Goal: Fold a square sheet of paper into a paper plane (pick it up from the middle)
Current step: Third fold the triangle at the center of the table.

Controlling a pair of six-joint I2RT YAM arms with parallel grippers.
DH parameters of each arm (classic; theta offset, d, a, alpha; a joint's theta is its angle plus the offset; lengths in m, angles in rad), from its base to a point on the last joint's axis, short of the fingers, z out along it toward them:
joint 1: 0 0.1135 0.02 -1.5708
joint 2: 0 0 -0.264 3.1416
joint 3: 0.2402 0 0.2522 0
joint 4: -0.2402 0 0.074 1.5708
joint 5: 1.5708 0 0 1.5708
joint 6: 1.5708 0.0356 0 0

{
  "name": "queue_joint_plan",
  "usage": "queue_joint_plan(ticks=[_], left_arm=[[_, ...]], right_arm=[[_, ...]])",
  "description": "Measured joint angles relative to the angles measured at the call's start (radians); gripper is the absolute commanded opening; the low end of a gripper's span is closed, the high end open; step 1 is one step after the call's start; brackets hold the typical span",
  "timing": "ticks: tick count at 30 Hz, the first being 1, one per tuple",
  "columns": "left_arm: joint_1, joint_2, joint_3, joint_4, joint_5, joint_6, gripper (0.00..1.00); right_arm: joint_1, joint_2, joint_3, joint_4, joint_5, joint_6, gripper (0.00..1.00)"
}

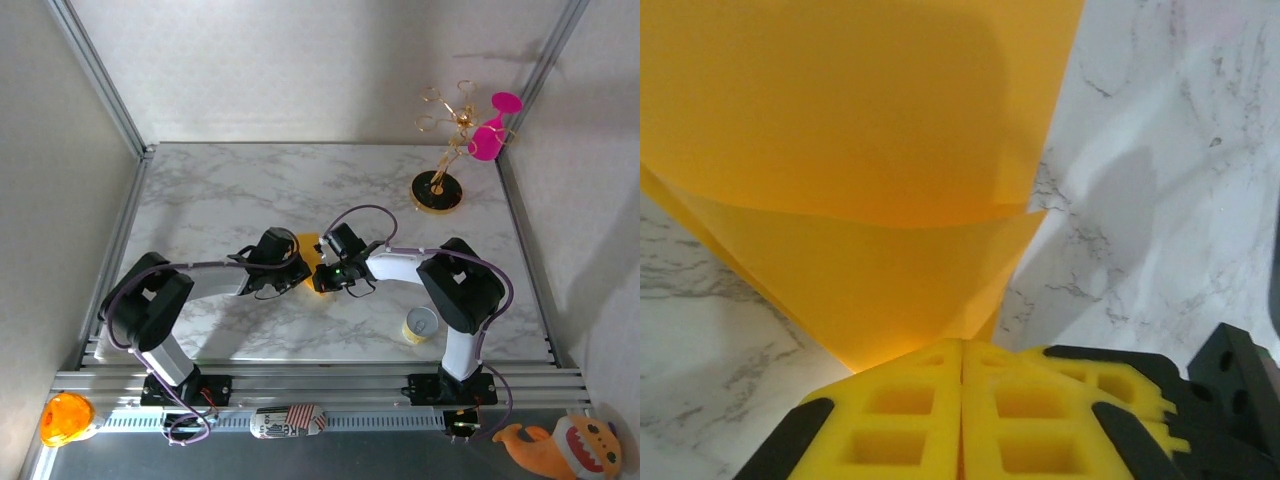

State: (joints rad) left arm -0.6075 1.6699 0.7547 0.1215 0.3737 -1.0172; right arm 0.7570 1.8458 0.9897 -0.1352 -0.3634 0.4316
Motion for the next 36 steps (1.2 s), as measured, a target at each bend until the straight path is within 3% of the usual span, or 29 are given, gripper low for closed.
queue_joint_plan(ticks=[20,36], left_arm=[[0.028,0.056,0.03,-0.049,0.003,0.128,0.08],[0.296,0.075,0.09,-0.154,0.055,0.296,0.14]], right_arm=[[0.005,0.004,0.006,-0.023,0.026,-0.051,0.04],[0.006,0.002,0.004,-0.026,0.031,-0.081,0.07]])
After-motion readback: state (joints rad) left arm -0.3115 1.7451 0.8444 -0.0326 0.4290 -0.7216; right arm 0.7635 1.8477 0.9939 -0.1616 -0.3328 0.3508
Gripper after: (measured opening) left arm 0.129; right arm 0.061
